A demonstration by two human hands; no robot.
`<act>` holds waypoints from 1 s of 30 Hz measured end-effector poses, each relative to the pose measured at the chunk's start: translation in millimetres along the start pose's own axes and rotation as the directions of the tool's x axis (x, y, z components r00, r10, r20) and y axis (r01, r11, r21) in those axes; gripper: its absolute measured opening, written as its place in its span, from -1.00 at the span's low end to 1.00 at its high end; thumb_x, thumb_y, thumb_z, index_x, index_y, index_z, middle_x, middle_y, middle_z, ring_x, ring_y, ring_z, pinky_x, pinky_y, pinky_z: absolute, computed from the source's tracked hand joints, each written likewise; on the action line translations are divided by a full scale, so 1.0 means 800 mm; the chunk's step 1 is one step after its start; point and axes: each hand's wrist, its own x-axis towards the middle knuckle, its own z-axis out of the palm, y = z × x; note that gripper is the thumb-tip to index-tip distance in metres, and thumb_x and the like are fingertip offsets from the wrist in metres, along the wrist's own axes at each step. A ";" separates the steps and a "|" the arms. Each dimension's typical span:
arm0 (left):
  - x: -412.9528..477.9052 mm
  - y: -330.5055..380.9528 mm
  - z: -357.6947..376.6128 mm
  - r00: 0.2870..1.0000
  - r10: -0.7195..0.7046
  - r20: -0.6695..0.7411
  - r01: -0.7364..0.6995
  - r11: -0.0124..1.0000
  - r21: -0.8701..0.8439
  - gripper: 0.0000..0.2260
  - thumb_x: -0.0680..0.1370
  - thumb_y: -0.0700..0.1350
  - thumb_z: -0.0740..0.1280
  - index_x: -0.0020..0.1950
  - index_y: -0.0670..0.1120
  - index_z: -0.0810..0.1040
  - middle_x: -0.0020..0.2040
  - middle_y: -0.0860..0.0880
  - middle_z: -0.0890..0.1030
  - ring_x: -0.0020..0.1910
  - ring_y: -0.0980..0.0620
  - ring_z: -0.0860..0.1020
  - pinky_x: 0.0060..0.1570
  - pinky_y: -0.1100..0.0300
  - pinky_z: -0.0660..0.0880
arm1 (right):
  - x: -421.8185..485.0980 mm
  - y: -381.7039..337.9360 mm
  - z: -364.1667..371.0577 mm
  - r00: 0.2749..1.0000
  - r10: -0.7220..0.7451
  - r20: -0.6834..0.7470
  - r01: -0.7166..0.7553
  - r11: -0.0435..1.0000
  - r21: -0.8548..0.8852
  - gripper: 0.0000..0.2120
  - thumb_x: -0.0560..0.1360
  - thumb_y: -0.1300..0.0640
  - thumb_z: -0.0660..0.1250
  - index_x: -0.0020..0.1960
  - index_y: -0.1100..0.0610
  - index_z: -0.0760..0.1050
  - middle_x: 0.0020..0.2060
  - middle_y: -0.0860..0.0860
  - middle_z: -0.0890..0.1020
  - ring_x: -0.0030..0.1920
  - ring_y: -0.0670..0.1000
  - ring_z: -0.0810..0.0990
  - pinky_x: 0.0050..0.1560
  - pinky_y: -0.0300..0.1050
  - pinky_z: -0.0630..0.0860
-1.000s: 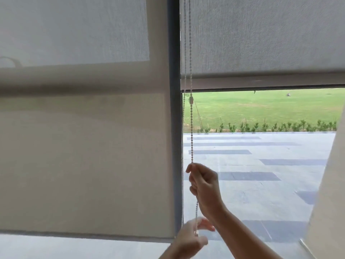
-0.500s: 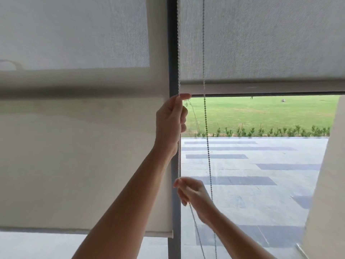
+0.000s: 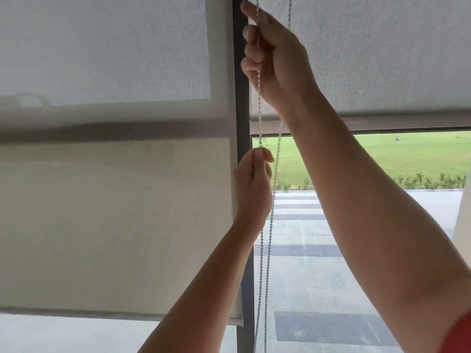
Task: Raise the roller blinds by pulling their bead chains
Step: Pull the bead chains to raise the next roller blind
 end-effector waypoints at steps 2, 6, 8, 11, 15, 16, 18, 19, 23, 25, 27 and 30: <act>-0.005 -0.005 0.002 1.000 0.001 0.007 -0.001 1.000 -0.005 -0.63 0.67 -0.26 0.09 -0.30 0.00 0.43 -0.50 0.13 0.29 -0.52 0.19 0.21 -0.50 0.31 0.17 | -0.006 0.001 0.003 0.999 -0.028 -0.040 0.029 0.999 0.021 -0.78 0.64 0.26 0.07 0.02 0.24 0.50 -0.52 -0.03 0.40 -0.62 -0.16 0.23 -0.65 -0.32 0.15; -0.022 -0.018 0.000 0.999 0.038 0.022 -0.039 0.997 0.062 -0.66 0.64 -0.21 0.09 -0.30 0.02 0.40 -0.50 0.15 0.30 -0.51 0.19 0.23 -0.48 0.37 0.20 | -0.030 0.008 -0.011 0.996 -0.015 -0.091 0.021 0.997 0.072 -0.77 0.64 0.25 0.09 -0.06 0.20 0.50 -0.57 -0.08 0.33 -0.64 -0.18 0.17 -0.70 -0.33 0.11; -0.035 -0.028 -0.001 0.999 0.038 0.016 -0.039 0.993 0.110 -0.66 0.64 -0.25 0.08 -0.30 -0.03 0.40 -0.50 0.15 0.30 -0.51 0.18 0.24 -0.46 0.37 0.20 | -0.042 0.016 -0.017 0.994 -0.006 -0.109 0.011 0.999 0.044 -0.77 0.65 0.24 0.09 -0.07 0.18 0.49 -0.56 -0.09 0.33 -0.64 -0.18 0.16 -0.71 -0.33 0.11; -0.059 -0.045 -0.005 1.000 -0.004 0.009 0.003 0.991 0.137 -0.64 0.65 -0.28 0.08 -0.32 -0.05 0.37 -0.51 0.16 0.30 -0.50 0.18 0.22 -0.45 0.35 0.19 | -0.064 0.034 -0.027 0.991 0.007 -0.132 -0.005 1.000 0.018 -0.76 0.65 0.25 0.07 -0.07 0.17 0.48 -0.55 -0.08 0.31 -0.63 -0.18 0.16 -0.69 -0.33 0.08; -0.085 -0.062 -0.013 1.000 -0.023 0.018 0.020 0.984 0.178 -0.66 0.64 -0.30 0.08 -0.31 -0.09 0.38 -0.49 0.14 0.27 -0.48 0.16 0.21 -0.45 0.31 0.18 | -0.091 0.050 -0.043 0.990 0.031 -0.136 -0.025 0.998 0.050 -0.74 0.65 0.26 0.05 -0.08 0.18 0.48 -0.54 -0.07 0.30 -0.63 -0.18 0.15 -0.66 -0.33 0.04; -0.090 -0.066 -0.015 1.000 -0.022 0.020 0.017 0.980 0.199 -0.67 0.64 -0.30 0.08 -0.30 -0.09 0.38 -0.48 0.14 0.28 -0.47 0.16 0.22 -0.45 0.31 0.19 | -0.097 0.052 -0.046 0.990 0.033 -0.140 -0.026 0.998 0.052 -0.74 0.65 0.26 0.05 -0.09 0.17 0.48 -0.54 -0.07 0.30 -0.63 -0.19 0.15 -0.67 -0.34 0.06; -0.099 -0.071 -0.016 1.000 -0.008 0.019 0.004 0.970 0.244 -0.67 0.63 -0.31 0.08 -0.30 -0.09 0.37 -0.47 0.16 0.31 -0.46 0.17 0.25 -0.43 0.33 0.21 | -0.108 0.057 -0.051 0.988 0.036 -0.153 -0.030 0.999 0.044 -0.74 0.65 0.26 0.06 -0.11 0.16 0.48 -0.54 -0.08 0.31 -0.63 -0.19 0.15 -0.67 -0.36 0.09; -0.104 -0.074 -0.016 1.000 0.001 0.016 -0.005 0.965 0.264 -0.68 0.63 -0.31 0.08 -0.30 -0.09 0.36 -0.46 0.17 0.31 -0.45 0.17 0.27 -0.41 0.33 0.22 | -0.112 0.060 -0.054 0.987 0.036 -0.158 -0.030 0.999 0.040 -0.74 0.65 0.27 0.06 -0.12 0.15 0.48 -0.53 -0.08 0.32 -0.63 -0.19 0.16 -0.67 -0.36 0.10; -0.117 -0.092 -0.015 1.000 0.007 -0.009 -0.004 0.953 0.303 -0.72 0.61 -0.26 0.07 -0.30 -0.13 0.35 -0.42 0.11 0.32 -0.43 0.14 0.26 -0.40 0.25 0.23 | -0.129 0.076 -0.063 0.982 0.033 -0.187 -0.031 0.999 0.017 -0.74 0.64 0.28 0.07 -0.13 0.15 0.48 -0.52 -0.08 0.31 -0.63 -0.20 0.16 -0.67 -0.37 0.12; -0.126 -0.105 -0.018 1.000 -0.015 -0.009 0.017 0.948 0.318 -0.72 0.61 -0.26 0.07 -0.30 -0.14 0.34 -0.42 0.12 0.32 -0.44 0.14 0.25 -0.41 0.24 0.22 | -0.138 0.088 -0.070 0.977 0.043 -0.208 -0.044 0.999 0.002 -0.74 0.64 0.26 0.08 -0.13 0.15 0.48 -0.52 -0.08 0.30 -0.62 -0.20 0.16 -0.67 -0.37 0.12; -0.136 -0.121 -0.023 1.000 -0.031 -0.001 0.030 0.938 0.346 -0.71 0.61 -0.28 0.08 -0.30 -0.09 0.32 -0.43 0.15 0.32 -0.44 0.17 0.25 -0.41 0.27 0.22 | -0.149 0.102 -0.079 0.971 0.056 -0.233 -0.062 0.998 -0.017 -0.74 0.64 0.25 0.09 -0.14 0.14 0.49 -0.52 -0.08 0.29 -0.62 -0.20 0.16 -0.67 -0.37 0.12; -0.153 -0.147 -0.039 0.998 -0.054 0.017 0.042 0.908 0.418 -0.66 0.62 -0.30 0.09 -0.29 0.03 0.29 -0.44 0.19 0.35 -0.46 0.19 0.25 -0.41 0.37 0.20 | -0.172 0.129 -0.092 0.962 0.078 -0.261 -0.089 0.995 -0.032 -0.73 0.63 0.24 0.12 -0.16 0.12 0.52 -0.52 -0.09 0.30 -0.61 -0.19 0.16 -0.65 -0.36 0.10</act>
